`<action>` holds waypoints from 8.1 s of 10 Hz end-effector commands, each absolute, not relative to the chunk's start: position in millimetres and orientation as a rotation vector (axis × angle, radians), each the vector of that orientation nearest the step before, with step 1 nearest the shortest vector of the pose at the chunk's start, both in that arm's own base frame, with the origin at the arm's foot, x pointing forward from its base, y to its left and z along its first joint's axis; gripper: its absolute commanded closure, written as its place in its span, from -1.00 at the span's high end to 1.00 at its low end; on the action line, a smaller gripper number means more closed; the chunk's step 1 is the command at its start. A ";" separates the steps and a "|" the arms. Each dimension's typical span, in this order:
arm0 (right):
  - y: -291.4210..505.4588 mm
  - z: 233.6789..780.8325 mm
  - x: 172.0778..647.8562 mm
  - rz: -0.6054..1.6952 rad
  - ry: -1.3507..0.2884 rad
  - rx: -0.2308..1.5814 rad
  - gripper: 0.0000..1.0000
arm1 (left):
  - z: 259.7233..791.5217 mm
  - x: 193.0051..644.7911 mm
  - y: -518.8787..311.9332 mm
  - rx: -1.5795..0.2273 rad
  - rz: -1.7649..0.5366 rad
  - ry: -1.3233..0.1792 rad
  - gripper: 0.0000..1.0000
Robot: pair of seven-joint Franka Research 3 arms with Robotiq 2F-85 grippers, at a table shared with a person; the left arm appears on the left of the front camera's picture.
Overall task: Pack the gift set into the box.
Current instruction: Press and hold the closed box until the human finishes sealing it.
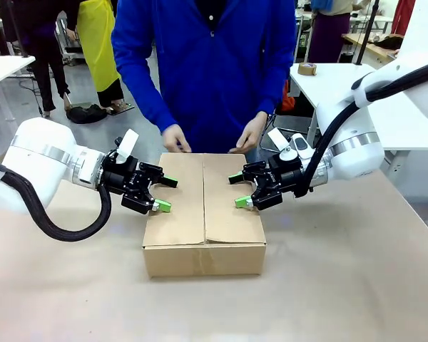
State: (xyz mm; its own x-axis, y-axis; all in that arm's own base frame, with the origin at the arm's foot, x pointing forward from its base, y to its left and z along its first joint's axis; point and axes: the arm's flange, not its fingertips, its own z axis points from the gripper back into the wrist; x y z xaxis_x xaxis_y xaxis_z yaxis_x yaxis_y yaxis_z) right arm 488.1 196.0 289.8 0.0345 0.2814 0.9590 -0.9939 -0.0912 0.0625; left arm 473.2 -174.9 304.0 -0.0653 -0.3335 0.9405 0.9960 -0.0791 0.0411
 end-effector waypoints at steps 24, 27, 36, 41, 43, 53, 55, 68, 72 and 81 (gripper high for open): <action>195.8 288.3 487.1 1.359 -0.914 1.091 1.00 | 303.0 470.6 -174.0 -0.967 -1.454 -0.965 1.00; 195.8 288.3 487.1 1.359 -0.914 1.091 1.00 | 303.0 470.6 -174.0 -0.967 -1.454 -0.965 1.00; 195.8 288.3 487.1 1.359 -0.914 1.091 1.00 | 303.0 470.6 -174.0 -0.967 -1.454 -0.965 1.00; 195.8 288.3 487.1 1.359 -0.914 1.091 1.00 | 303.0 470.6 -174.0 -0.967 -1.454 -0.965 1.00; 195.8 288.3 487.1 1.359 -0.914 1.091 1.00 | 303.0 470.6 -174.0 -0.967 -1.454 -0.965 1.00; 195.8 288.3 487.1 1.359 -0.914 1.091 1.00 | 303.0 470.6 -174.0 -0.967 -1.454 -0.965 1.00; 195.8 288.3 487.1 1.359 -0.914 1.091 1.00 | 303.0 470.6 -174.0 -0.967 -1.454 -0.965 1.00; 195.8 288.3 487.1 1.359 -0.914 1.091 1.00 | 303.0 470.6 -174.0 -0.967 -1.454 -0.965 1.00; 195.8 288.3 487.1 1.359 -0.914 1.091 1.00 | 303.0 470.6 -174.0 -0.967 -1.454 -0.965 1.00; 195.8 288.3 487.1 1.359 -0.914 1.091 1.00 | 303.0 470.6 -174.0 -0.967 -1.454 -0.965 1.00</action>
